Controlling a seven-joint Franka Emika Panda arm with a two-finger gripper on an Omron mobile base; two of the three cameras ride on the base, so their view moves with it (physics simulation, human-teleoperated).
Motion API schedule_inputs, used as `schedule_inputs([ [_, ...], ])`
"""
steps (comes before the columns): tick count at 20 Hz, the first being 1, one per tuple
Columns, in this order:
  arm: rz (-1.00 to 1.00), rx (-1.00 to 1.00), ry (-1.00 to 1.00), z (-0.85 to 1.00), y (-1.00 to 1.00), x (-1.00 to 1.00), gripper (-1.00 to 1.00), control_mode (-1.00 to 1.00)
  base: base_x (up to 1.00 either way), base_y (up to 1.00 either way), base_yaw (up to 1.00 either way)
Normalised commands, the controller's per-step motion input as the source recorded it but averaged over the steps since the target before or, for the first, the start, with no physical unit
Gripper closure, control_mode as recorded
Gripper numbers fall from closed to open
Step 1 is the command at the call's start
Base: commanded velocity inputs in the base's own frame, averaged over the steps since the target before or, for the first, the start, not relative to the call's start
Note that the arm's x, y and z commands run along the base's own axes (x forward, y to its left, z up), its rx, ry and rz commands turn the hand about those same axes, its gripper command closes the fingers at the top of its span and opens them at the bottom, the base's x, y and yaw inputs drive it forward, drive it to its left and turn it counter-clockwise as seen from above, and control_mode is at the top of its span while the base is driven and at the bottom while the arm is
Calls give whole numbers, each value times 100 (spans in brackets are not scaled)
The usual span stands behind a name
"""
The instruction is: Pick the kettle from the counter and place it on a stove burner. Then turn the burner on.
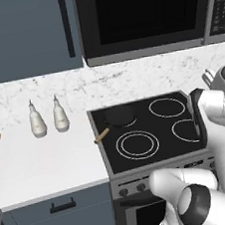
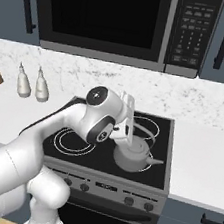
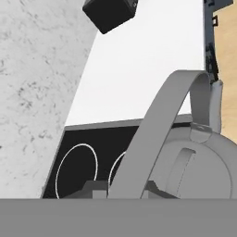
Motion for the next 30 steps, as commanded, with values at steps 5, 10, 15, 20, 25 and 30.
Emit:
schedule_inputs([
  [5, 0, -4, 0, -7, 37, 7, 100, -100, 0, 0, 0],
  [10, 0, -3, 0, -3, 3, 23, 100, -100, 0, 0, 0],
  [15, 2, -2, 0, -16, 0, 34, 100, -100, 0, 0, 0],
  [20, 6, 0, 0, -5, 3, 18, 100, -100, 0, 0, 0],
  [25, 6, 0, 0, 0, 32, 0, 100, -100, 0, 0, 0],
  [30, 3, 0, 0, 0, 57, 0, 100, -100, 0, 0, 0],
])
